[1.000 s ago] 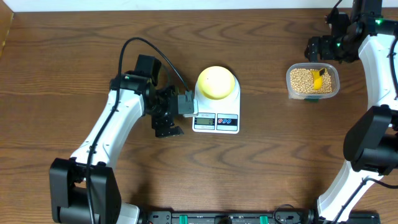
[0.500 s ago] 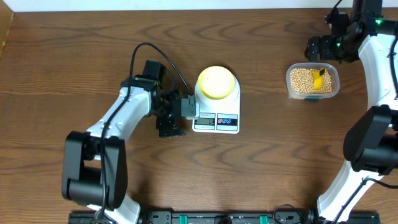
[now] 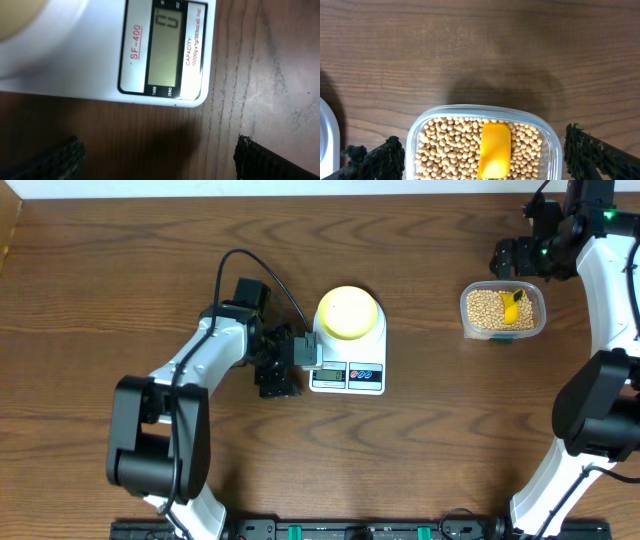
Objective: Scoop item into bowl and weigh 50g on scale
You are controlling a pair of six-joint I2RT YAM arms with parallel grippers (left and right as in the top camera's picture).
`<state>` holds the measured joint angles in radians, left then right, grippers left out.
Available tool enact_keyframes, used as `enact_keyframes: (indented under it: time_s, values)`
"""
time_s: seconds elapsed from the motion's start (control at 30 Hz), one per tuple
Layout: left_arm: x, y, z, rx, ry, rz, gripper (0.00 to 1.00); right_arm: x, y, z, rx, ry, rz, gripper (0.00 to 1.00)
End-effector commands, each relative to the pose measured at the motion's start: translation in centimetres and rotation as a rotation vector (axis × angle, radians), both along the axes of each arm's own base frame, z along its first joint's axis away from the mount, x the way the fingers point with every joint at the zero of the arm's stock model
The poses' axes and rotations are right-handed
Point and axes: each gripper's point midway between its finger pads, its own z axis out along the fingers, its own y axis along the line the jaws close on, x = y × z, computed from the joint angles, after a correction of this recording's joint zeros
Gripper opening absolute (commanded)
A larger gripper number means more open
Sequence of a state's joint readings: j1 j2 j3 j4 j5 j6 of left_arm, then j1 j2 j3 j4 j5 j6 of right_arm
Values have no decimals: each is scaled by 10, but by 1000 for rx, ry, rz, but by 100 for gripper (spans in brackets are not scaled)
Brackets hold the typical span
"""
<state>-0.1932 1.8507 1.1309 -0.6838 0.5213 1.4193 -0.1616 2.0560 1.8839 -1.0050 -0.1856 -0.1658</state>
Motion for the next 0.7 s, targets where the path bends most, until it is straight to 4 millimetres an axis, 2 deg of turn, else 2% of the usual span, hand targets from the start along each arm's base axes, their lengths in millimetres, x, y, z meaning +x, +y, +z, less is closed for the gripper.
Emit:
enact_keyframes:
  time_s: [0.0,0.13,0.67]
  values:
    - [-8,0,-18,-7,51,-17,98,2,-1,3,1,-7,-4,99]
    - [-8,-2,-23,-10,62,-19,98,2,-1,3,0,-7,-3,99]
    - [-9,-5,-22,-25,64,-23,97,2,-1,2,0,-7,-3,99]
